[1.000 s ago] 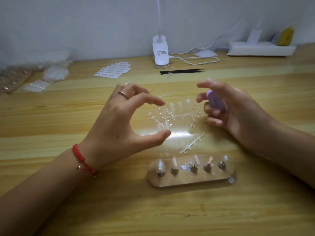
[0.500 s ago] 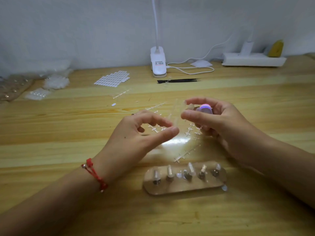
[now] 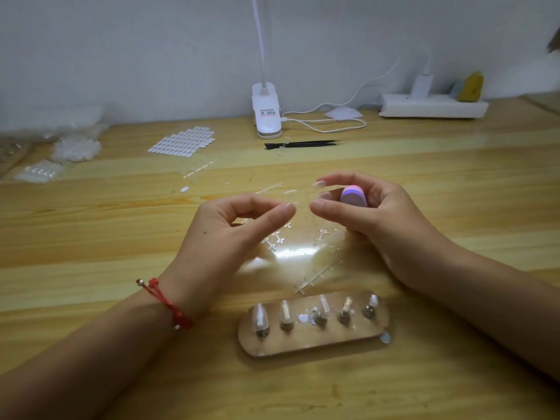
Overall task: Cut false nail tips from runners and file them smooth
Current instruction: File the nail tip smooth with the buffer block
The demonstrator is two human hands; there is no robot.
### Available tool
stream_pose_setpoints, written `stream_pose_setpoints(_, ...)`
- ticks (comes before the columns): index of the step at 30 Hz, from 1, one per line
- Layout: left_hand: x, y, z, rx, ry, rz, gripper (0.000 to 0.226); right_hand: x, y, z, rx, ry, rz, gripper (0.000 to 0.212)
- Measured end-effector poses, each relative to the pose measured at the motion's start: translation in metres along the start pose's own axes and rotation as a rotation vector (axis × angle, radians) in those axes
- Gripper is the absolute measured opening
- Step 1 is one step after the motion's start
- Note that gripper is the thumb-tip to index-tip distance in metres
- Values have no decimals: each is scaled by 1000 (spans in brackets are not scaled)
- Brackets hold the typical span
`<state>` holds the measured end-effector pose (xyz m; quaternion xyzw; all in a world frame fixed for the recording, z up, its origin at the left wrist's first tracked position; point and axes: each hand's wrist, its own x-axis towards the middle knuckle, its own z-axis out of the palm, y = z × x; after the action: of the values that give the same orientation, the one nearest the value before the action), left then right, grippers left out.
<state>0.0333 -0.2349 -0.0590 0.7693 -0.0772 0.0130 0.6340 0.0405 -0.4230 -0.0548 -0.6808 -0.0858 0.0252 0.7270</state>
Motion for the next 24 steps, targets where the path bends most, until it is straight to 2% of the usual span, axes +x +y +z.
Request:
stream_pose_setpoints(18, -2, -2, -5, -46, -87, -31, 33, -1, 0, 0, -31, -101, 4, 34)
stream_pose_setpoints(24, -2, -2, -6, -45, -118, -21, 34, 0, -2, -2, 28, -144, 95, 31)
